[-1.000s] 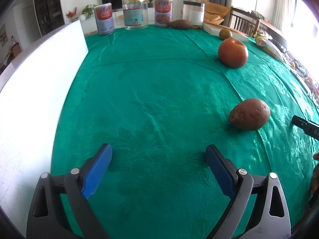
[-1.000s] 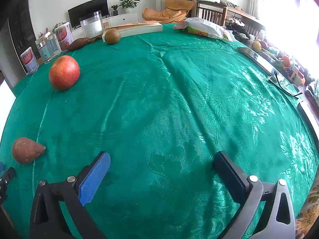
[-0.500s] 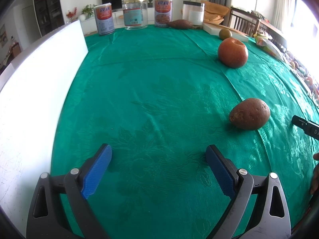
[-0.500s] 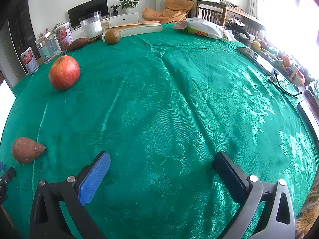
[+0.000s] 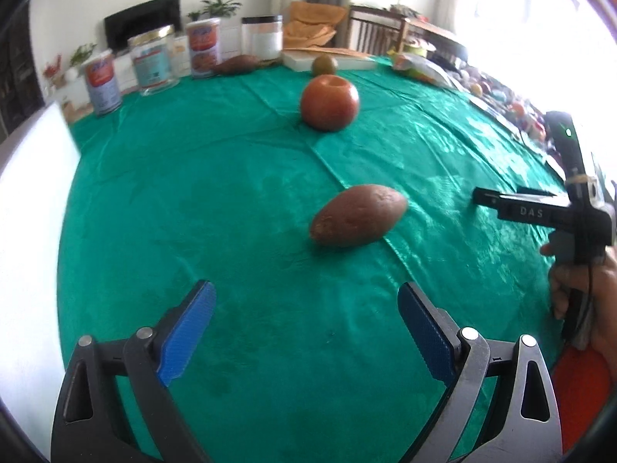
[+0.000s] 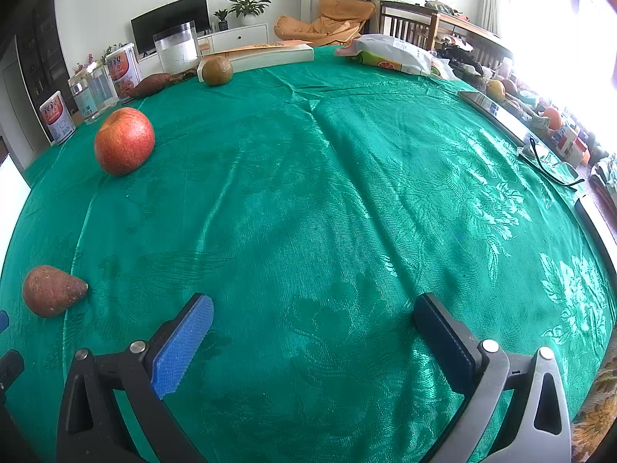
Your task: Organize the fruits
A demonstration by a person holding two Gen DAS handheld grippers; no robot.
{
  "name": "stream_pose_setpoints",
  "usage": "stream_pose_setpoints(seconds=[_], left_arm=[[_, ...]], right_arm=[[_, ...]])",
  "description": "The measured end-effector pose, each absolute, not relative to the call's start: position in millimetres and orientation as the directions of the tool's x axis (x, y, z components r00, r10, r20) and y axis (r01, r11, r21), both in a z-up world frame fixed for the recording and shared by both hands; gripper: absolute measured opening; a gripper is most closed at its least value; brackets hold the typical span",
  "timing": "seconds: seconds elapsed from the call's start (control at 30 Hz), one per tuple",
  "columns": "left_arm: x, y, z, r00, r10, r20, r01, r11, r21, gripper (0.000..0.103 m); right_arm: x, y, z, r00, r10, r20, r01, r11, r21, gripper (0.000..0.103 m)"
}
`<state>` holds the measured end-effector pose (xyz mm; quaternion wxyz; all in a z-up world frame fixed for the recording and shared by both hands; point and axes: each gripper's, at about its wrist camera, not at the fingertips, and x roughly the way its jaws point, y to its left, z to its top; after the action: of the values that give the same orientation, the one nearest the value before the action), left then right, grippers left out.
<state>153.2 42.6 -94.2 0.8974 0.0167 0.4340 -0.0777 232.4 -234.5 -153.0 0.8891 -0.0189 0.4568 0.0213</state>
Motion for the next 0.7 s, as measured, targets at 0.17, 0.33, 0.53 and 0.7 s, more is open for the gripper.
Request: stream_pose_setpoints(seconds=[0.17, 0.33, 0.53, 0.7], left_arm=[[186, 5, -90, 0.599, -0.078, -0.797, 0.263, 0.959, 0.103, 0.096], [208, -4, -86, 0.586, -0.141, -0.798, 0.302, 0.952, 0.054, 0.094], [217, 6, -90, 0.550, -0.163, -0.819, 0.261, 0.965, -0.017, 0.049], [215, 56, -90, 0.574, -0.017, -0.819, -0.078, 0.994, -0.076, 0.048]], right_arm=[[232, -234, -153, 0.582, 0.021, -0.813, -0.055, 0.998, -0.014, 0.103], [232, -234, -153, 0.582, 0.021, -0.813, -0.055, 0.998, -0.014, 0.103], [233, -234, -153, 0.582, 0.021, -0.813, -0.055, 0.998, -0.014, 0.103], [233, -234, -153, 0.582, 0.021, -0.813, -0.056, 0.998, -0.014, 0.103]])
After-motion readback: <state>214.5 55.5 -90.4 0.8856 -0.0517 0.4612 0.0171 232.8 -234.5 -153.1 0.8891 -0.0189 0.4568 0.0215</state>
